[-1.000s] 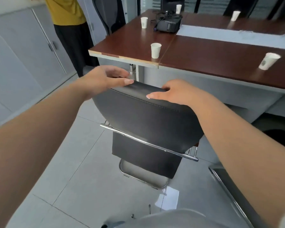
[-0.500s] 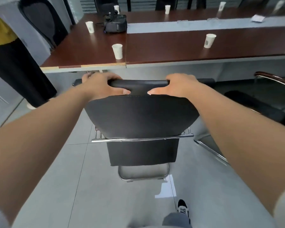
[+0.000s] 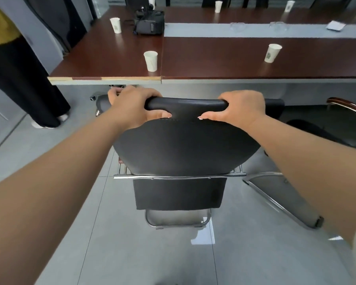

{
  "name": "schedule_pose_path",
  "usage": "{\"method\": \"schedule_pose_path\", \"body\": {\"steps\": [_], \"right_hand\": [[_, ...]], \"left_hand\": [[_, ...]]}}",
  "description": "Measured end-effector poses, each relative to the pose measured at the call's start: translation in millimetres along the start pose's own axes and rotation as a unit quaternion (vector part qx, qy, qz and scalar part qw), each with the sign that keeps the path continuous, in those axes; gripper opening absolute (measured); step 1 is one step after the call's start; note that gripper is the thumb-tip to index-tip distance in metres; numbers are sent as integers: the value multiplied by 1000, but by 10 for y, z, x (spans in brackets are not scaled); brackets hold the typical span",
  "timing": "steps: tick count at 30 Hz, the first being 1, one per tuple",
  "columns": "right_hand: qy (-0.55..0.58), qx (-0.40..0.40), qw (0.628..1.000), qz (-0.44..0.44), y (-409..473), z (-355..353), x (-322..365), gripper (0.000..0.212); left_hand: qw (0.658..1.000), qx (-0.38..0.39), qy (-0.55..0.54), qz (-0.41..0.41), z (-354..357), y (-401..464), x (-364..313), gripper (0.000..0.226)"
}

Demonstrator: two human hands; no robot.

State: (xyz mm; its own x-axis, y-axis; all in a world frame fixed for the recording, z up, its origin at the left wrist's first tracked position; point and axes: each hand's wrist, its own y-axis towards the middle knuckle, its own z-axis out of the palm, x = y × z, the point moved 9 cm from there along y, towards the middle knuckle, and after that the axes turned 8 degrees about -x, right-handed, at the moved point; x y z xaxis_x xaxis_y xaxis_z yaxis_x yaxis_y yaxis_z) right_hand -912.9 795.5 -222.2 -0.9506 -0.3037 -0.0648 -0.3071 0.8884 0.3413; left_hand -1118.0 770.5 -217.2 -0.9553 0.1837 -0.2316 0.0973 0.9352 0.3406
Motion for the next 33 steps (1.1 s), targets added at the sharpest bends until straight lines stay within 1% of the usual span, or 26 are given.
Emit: {"method": "schedule_pose_path", "body": {"steps": [4, 6, 9, 11, 14, 17, 23, 27, 28, 31, 33], "right_hand": [[-8, 29, 1000, 2, 177, 78, -324, 100], [4, 40, 999, 3, 227, 119, -463, 104], [32, 51, 998, 16, 335, 138, -576, 103], [45, 48, 997, 29, 424, 119, -583, 99], [52, 32, 998, 24, 506, 136, -439, 87], [59, 19, 998, 26, 578, 164, -270, 69], [56, 13, 998, 38, 778, 265, 108, 72], [38, 48, 997, 52, 805, 259, 120, 68], [33, 57, 996, 52, 793, 275, 102, 71], [16, 76, 996, 54, 691, 313, 62, 93], [11, 82, 995, 51, 622, 327, 51, 96]], "left_hand": [[1000, -28, -4, 7, 77, 194, -237, 44], [1000, -22, -2, 6, 166, 278, -342, 45], [1000, -14, 1, 6, 209, 435, -389, 46], [1000, -4, -2, -7, 191, 547, -314, 45], [999, 24, -30, -39, 174, 644, -104, 35], [996, 42, -56, -56, 167, 702, 151, 33], [993, 49, -83, -67, 104, 807, 598, 37], [995, 39, -75, -48, 127, 819, 622, 37], [996, 33, -69, -39, 151, 802, 596, 36], [998, 28, -62, -7, 192, 710, 483, 35], [997, 51, -61, -4, 230, 680, 435, 38]]}}
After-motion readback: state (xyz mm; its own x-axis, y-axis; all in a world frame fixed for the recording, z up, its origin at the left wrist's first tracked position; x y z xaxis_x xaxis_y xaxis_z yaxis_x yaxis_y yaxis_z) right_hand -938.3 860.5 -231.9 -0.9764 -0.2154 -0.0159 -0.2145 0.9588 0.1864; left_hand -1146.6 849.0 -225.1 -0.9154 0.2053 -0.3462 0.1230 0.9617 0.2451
